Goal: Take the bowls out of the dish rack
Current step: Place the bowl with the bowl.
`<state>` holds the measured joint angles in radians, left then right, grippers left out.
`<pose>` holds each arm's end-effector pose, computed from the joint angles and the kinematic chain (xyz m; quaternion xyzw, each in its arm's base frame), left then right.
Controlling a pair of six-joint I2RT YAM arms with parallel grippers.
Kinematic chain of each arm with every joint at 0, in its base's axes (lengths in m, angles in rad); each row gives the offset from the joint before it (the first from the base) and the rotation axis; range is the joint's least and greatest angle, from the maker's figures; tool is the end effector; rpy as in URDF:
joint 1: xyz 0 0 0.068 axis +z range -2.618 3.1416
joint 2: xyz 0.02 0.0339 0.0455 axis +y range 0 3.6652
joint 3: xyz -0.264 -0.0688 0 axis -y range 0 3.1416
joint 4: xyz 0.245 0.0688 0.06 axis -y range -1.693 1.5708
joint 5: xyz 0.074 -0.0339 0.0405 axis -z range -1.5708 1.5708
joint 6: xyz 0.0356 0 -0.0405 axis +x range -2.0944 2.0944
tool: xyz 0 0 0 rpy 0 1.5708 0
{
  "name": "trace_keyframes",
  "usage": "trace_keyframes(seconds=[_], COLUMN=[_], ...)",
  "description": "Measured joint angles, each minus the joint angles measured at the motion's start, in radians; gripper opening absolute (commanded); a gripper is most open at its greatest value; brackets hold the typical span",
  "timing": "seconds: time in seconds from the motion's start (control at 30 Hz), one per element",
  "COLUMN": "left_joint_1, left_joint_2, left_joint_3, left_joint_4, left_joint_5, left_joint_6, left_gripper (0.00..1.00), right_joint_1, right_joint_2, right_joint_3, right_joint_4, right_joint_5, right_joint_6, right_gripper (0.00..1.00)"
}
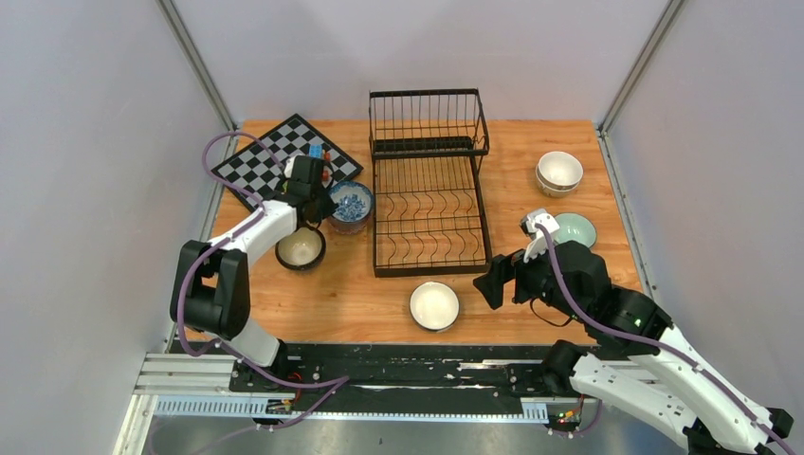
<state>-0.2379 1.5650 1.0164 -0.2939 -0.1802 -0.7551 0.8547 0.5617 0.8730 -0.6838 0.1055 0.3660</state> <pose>0.3235 -0.0719 0.2196 -0.2690 0.8915 -0.0950 0.3519 0.0772 0.0830 0.3465 -0.1707 0.8074 0.2871 0.4864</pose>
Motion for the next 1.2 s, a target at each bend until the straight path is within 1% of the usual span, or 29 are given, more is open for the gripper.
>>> trace_keyframes(seconds=[0.63, 0.7, 0.83, 1.2], left_joint_1=[0.013, 0.013, 0.013, 0.013], left_joint_2=[0.039, 0.039, 0.039, 0.010], left_joint_3=[0.000, 0.000, 0.000, -0.022], left_joint_4=[0.005, 0.005, 0.005, 0.005], left_joint_5=[0.014, 0.016, 0.021, 0.039], left_joint_6=[0.000, 0.000, 0.001, 0.008], left_gripper=[0.01, 0.04, 0.14, 0.32], right_joint_1=[0.000, 0.000, 0.000, 0.000], right_joint_2=[0.002, -0.001, -0.002, -0.002], right_joint_3=[-0.018, -0.019, -0.019, -0.022], right_joint_4=[0.011, 0.011, 0.011, 0.012], right_joint_5=[0.019, 0.020, 0.021, 0.022], right_joint_6=[0.000, 0.000, 0.000, 0.006], right_gripper=[0.98, 0.98, 0.98, 0.98])
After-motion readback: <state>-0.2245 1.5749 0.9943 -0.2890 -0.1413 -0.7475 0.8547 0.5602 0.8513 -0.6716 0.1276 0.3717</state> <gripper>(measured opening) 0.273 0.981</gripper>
